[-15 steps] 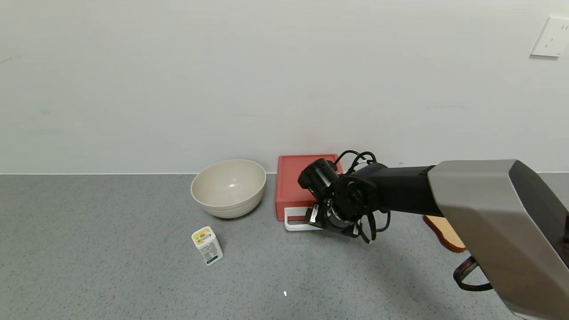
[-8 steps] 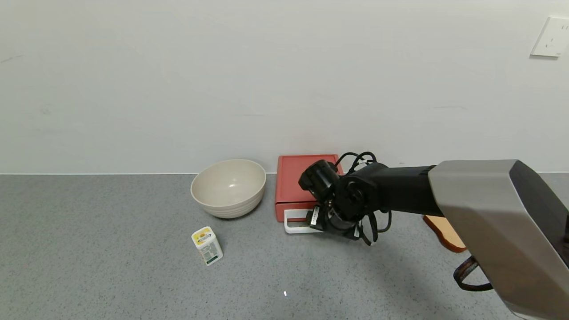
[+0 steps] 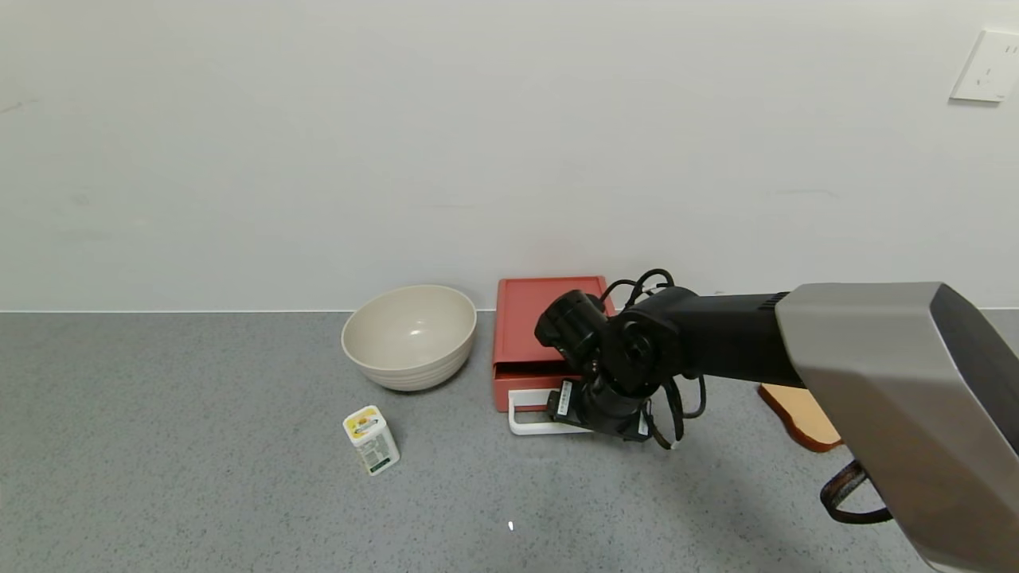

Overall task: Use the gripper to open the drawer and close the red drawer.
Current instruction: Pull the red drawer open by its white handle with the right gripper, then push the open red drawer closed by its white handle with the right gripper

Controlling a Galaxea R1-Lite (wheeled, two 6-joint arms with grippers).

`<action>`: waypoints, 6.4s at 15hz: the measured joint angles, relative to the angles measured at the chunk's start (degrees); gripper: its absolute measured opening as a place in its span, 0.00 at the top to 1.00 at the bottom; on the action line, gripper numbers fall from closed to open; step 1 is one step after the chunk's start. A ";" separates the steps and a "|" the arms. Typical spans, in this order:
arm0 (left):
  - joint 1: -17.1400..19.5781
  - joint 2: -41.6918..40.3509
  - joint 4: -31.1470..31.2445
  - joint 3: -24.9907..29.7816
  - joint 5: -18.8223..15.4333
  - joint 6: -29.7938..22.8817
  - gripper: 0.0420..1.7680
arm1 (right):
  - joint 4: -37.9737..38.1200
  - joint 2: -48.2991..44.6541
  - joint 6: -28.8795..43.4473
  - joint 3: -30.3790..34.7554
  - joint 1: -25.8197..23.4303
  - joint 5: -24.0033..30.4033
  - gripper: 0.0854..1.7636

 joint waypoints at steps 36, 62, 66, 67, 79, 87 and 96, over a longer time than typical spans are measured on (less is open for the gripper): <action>0.00 0.00 0.09 0.07 -0.20 0.00 0.03 | 12.65 -3.64 5.88 4.80 5.95 7.83 0.03; 0.00 0.00 0.11 0.07 0.06 0.00 0.03 | 6.81 -27.38 -19.87 11.74 0.80 5.73 0.03; 0.00 0.00 0.04 0.07 0.13 -0.01 0.03 | -4.53 -32.61 -29.55 20.57 -5.32 13.34 0.03; 0.00 0.00 0.04 0.07 0.15 0.00 0.03 | -6.45 -33.83 -31.95 22.36 -6.89 15.24 0.03; 0.00 0.00 0.02 0.07 0.09 -0.01 0.03 | -13.56 -41.57 -53.86 31.67 -23.60 35.74 0.03; 0.00 0.00 0.00 0.07 0.06 0.00 0.03 | -15.46 -43.12 -54.08 33.79 -24.28 35.99 0.03; 0.00 0.00 0.00 0.07 0.09 0.00 0.03 | -15.46 -44.35 -53.54 34.99 -23.56 35.90 0.03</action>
